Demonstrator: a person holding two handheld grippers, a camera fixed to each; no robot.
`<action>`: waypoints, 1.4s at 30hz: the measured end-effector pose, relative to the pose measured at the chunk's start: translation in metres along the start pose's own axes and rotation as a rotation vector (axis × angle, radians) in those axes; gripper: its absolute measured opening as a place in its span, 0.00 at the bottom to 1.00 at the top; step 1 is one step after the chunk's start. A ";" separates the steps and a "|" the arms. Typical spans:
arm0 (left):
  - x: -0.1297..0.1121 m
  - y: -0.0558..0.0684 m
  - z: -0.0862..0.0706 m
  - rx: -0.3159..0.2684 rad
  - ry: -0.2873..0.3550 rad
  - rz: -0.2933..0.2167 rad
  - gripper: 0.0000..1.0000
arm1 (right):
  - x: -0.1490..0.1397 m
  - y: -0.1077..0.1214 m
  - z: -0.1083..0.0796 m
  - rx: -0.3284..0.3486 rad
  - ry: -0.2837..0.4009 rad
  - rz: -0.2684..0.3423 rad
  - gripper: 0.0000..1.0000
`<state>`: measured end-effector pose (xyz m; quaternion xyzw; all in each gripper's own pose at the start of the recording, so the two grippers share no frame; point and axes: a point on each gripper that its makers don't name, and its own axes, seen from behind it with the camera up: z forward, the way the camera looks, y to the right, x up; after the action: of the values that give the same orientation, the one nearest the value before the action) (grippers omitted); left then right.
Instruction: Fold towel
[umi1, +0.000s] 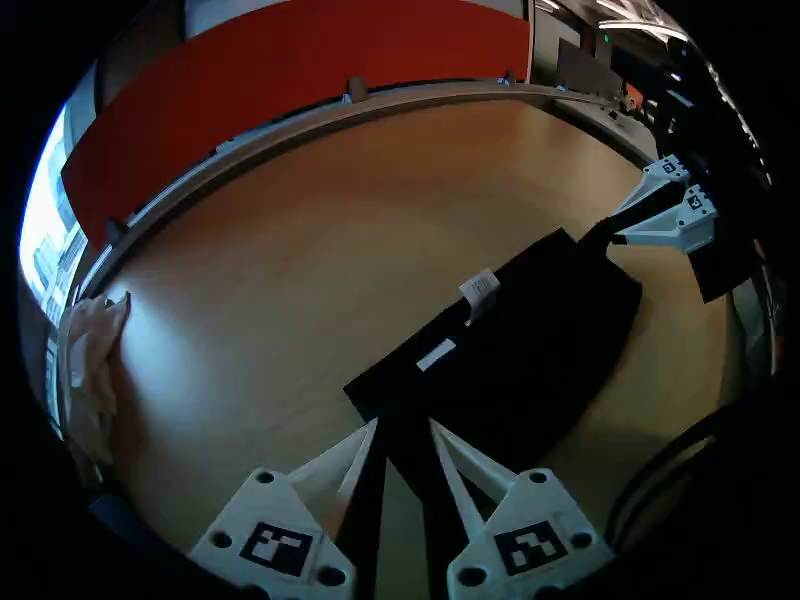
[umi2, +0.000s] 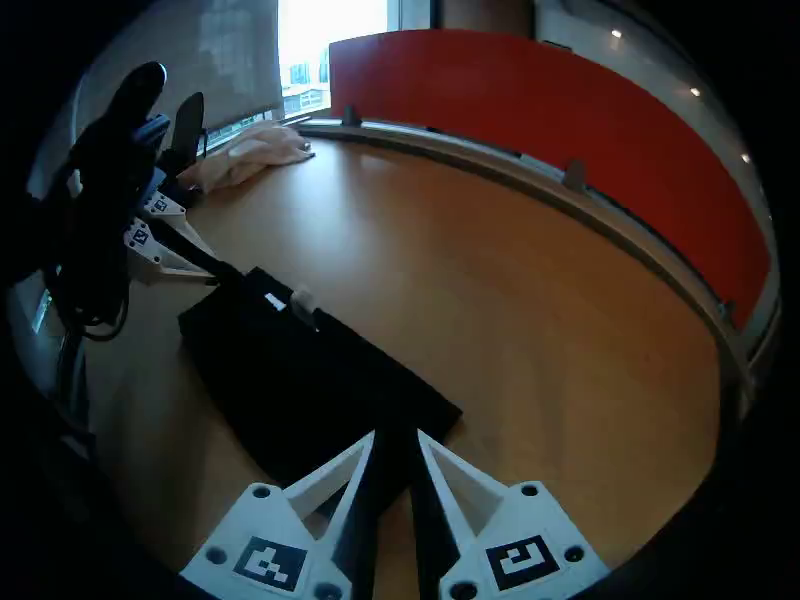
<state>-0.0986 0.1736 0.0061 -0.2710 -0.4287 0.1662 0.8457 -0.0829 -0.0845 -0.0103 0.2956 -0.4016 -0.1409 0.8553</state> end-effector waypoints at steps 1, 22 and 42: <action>-0.001 -0.001 0.002 0.004 -0.002 0.003 0.28 | -0.001 0.001 0.002 -0.004 -0.001 0.000 0.18; -0.002 -0.025 0.022 0.098 -0.023 0.047 0.66 | -0.004 0.029 0.022 -0.091 -0.017 0.016 0.48; 0.010 -0.045 0.010 0.156 0.019 0.015 0.83 | 0.003 0.042 0.016 -0.126 0.012 0.036 0.93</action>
<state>-0.0989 0.1461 0.0449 -0.2089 -0.4042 0.2027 0.8671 -0.0930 -0.0596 0.0256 0.2346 -0.3922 -0.1485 0.8769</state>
